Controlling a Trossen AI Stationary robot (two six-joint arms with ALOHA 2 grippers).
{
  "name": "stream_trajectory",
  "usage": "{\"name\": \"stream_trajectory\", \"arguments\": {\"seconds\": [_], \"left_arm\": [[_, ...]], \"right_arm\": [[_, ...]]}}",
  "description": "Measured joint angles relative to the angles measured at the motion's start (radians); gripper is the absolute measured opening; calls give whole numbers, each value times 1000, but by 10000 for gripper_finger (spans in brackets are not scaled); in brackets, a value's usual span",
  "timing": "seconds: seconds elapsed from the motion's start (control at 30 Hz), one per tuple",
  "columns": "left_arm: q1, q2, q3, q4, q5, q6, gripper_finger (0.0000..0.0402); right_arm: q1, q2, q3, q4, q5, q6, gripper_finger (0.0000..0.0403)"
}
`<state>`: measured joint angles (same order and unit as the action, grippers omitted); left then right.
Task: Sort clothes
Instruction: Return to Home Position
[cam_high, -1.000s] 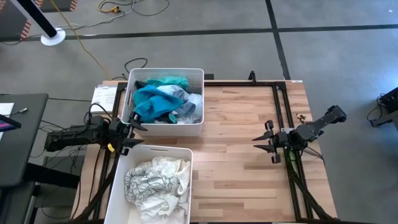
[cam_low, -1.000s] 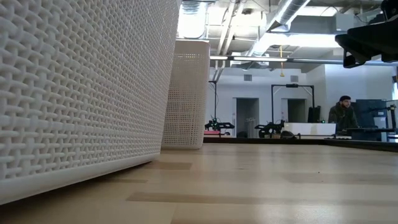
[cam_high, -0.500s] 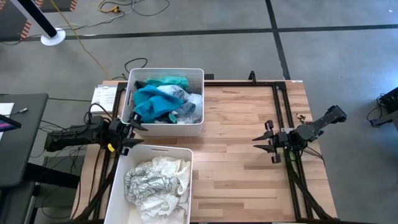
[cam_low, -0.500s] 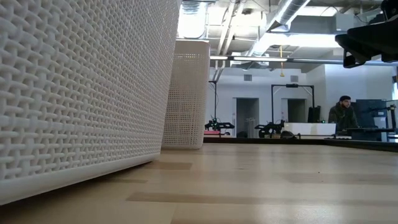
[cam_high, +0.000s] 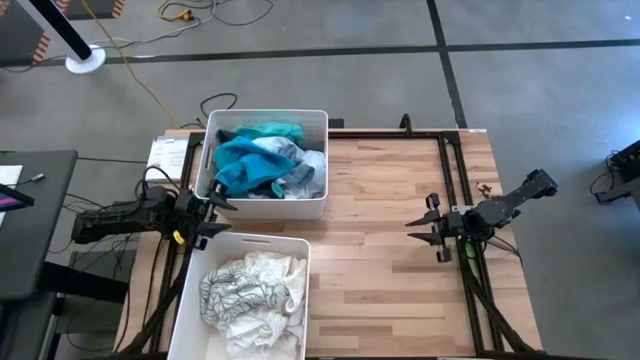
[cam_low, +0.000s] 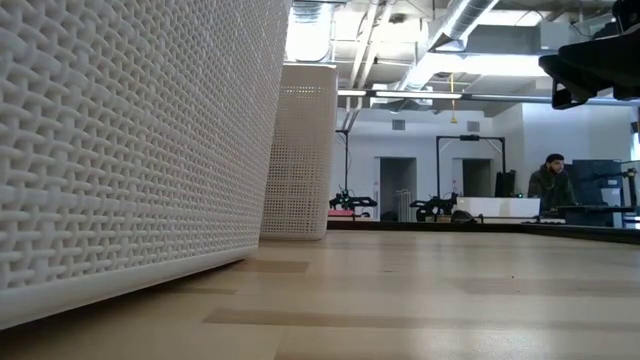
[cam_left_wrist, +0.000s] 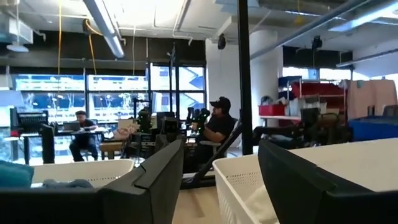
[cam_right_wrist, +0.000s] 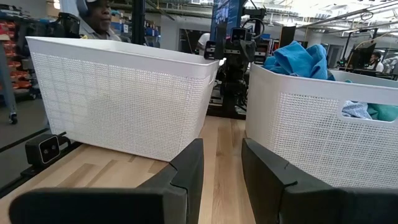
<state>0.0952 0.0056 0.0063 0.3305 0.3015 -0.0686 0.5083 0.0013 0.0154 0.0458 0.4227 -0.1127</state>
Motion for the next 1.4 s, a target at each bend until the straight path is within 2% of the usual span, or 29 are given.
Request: {"name": "stream_trajectory", "arguments": {"seconds": [0.17,0.43,0.67,0.93,1.2,1.4], "left_arm": [[-1,0,0,8,0,91,203],[0,0,0,7,1,-42,203],[-1,0,0,8,0,91,203],[0,0,0,7,1,-39,203],[-1,0,0,8,0,89,203],[0,0,0,5,1,-30,203]], "right_arm": [[0,0,0,0,0,0,123],[0,0,0,0,0,0,123],[0,0,0,0,0,0,123],[0,0,0,0,0,0,123],[0,0,0,0,0,0,123],[0,0,0,0,0,0,123]]}}
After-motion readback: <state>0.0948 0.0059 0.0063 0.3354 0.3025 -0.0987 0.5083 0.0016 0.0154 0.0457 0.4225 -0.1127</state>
